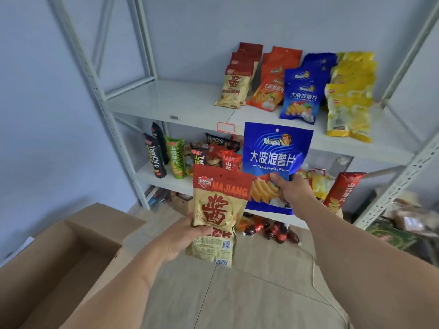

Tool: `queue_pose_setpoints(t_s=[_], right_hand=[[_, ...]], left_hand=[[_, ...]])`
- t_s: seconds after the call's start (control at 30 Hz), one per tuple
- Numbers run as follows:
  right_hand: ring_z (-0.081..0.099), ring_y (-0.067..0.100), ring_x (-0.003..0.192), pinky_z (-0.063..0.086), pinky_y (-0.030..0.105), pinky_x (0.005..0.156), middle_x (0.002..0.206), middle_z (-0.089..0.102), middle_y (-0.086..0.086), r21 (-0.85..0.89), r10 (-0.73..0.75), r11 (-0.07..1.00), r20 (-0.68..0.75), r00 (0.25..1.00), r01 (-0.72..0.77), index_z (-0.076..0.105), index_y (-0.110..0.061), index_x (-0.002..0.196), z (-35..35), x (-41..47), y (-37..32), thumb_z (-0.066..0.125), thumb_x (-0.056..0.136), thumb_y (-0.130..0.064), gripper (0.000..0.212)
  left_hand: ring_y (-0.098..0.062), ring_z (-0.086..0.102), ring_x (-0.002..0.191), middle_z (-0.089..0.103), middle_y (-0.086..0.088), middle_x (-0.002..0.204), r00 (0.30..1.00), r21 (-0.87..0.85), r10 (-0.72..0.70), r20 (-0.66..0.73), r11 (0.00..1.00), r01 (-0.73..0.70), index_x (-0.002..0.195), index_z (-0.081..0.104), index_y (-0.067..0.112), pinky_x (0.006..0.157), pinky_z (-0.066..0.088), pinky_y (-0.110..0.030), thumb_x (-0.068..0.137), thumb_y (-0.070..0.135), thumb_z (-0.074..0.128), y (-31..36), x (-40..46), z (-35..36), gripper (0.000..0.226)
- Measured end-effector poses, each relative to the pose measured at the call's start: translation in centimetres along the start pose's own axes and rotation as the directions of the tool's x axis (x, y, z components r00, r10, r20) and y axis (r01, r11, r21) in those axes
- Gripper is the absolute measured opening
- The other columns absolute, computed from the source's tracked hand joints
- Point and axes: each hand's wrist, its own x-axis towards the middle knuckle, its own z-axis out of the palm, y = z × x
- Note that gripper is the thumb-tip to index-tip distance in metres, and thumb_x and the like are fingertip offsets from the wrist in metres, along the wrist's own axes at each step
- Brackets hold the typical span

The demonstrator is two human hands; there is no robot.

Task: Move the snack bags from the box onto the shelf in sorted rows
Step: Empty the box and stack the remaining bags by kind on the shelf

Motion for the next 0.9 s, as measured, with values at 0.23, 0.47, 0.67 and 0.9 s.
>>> queue_pose_setpoints(t_s=[0.23, 0.47, 0.67, 0.9], right_hand=[[0.057, 0.012, 0.065, 0.043, 0.027, 0.055, 0.08, 0.063, -0.002, 0.0, -0.011, 1.0, -0.038, 0.999, 0.011, 0.059, -0.019, 0.103, -4.6, 8.8, -2.7, 0.068, 0.092, -0.044, 0.029], [0.06, 0.017, 0.067, 0.047, 0.032, 0.06, 0.083, 0.067, 0.0, 0.02, -0.026, 0.999, -0.143, 0.989, 0.029, 0.062, -0.017, 0.106, -6.9, 20.8, -6.4, 0.07, 0.09, -0.044, 0.033], [0.054, 0.015, 0.063, 0.044, 0.033, 0.06, 0.073, 0.061, -0.004, 0.055, -0.041, 0.997, -0.184, 0.982, 0.052, 0.063, -0.022, 0.1, -9.3, 30.0, -9.6, 0.07, 0.09, -0.042, 0.024], [0.056, 0.011, 0.063, 0.045, 0.028, 0.056, 0.074, 0.062, -0.006, 0.065, -0.018, 0.998, -0.154, 0.988, 0.029, 0.063, -0.023, 0.099, -10.7, 38.2, -10.3, 0.07, 0.091, -0.04, 0.02]], left_hand=[[-0.017, 0.068, 0.112, 0.076, 0.002, 0.116, 0.998, 0.009, 0.054, -0.022, 0.999, -0.054, 0.123, 0.067, 0.018, 0.084, 0.048, -0.027, 0.092, 0.017, 0.068, 6.2, 9.3, 2.3, 0.031], [-0.02, 0.069, 0.112, 0.075, 0.001, 0.117, 0.997, 0.049, 0.07, 0.025, 0.996, -0.071, 0.123, 0.068, 0.019, 0.102, 0.047, -0.042, 0.092, 0.019, 0.068, 12.1, 21.9, 0.9, 0.031], [-0.02, 0.069, 0.112, 0.076, 0.0, 0.116, 0.996, 0.069, 0.064, 0.066, 0.995, -0.069, 0.122, 0.069, 0.016, 0.1, 0.048, -0.036, 0.092, 0.016, 0.068, 18.2, 31.0, 0.3, 0.03], [-0.012, 0.072, 0.102, 0.077, 0.004, 0.11, 0.995, 0.091, 0.089, 0.049, 0.991, -0.094, 0.115, 0.072, 0.02, 0.093, 0.048, -0.032, 0.085, 0.029, 0.075, 22.6, 37.4, 1.3, 0.032]])
